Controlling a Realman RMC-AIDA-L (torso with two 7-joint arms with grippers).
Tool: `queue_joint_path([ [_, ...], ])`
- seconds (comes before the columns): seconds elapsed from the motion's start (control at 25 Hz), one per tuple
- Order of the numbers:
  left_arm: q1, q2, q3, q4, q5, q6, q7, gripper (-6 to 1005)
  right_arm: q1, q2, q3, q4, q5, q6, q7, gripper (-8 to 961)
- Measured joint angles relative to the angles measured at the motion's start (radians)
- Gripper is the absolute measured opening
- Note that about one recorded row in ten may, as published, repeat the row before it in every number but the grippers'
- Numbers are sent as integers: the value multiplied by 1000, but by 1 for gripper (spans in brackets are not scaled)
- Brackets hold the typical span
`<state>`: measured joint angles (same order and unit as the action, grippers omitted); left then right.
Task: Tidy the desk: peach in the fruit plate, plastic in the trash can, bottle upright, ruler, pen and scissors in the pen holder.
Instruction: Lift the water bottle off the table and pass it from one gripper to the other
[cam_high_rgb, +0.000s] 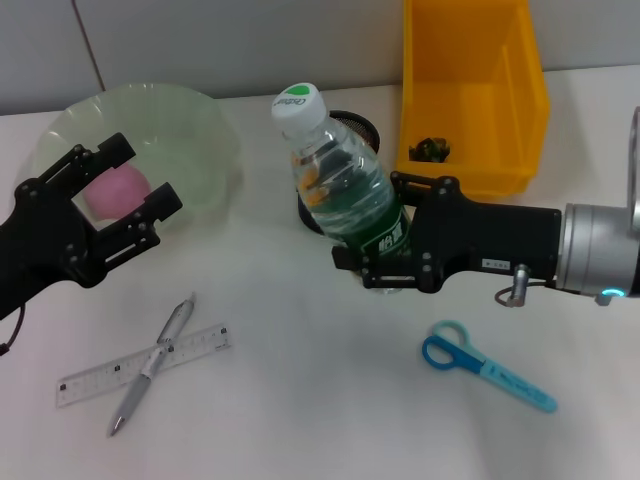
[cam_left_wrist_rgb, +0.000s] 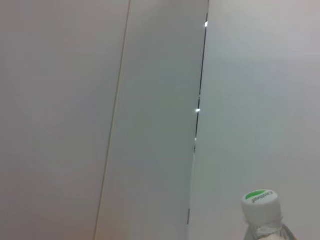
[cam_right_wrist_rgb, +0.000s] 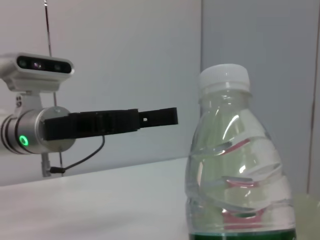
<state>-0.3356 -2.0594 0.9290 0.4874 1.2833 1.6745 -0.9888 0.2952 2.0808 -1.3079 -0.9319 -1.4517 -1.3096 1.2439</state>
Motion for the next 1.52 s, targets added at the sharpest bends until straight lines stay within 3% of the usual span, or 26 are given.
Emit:
queue_joint_path([
  [0.48,-36,-3,5,-55,1,65,11,827,111,5,-26,182,48,-42,-100,769],
  [1.2,-50,-4,7,-71,0,115,5,827,195,8,-57,278,87,-43,-149,770],
  [1.52,-64,-3,7,-108,4,119,11,825,218,8,-129,300,150,-46,-175,770],
])
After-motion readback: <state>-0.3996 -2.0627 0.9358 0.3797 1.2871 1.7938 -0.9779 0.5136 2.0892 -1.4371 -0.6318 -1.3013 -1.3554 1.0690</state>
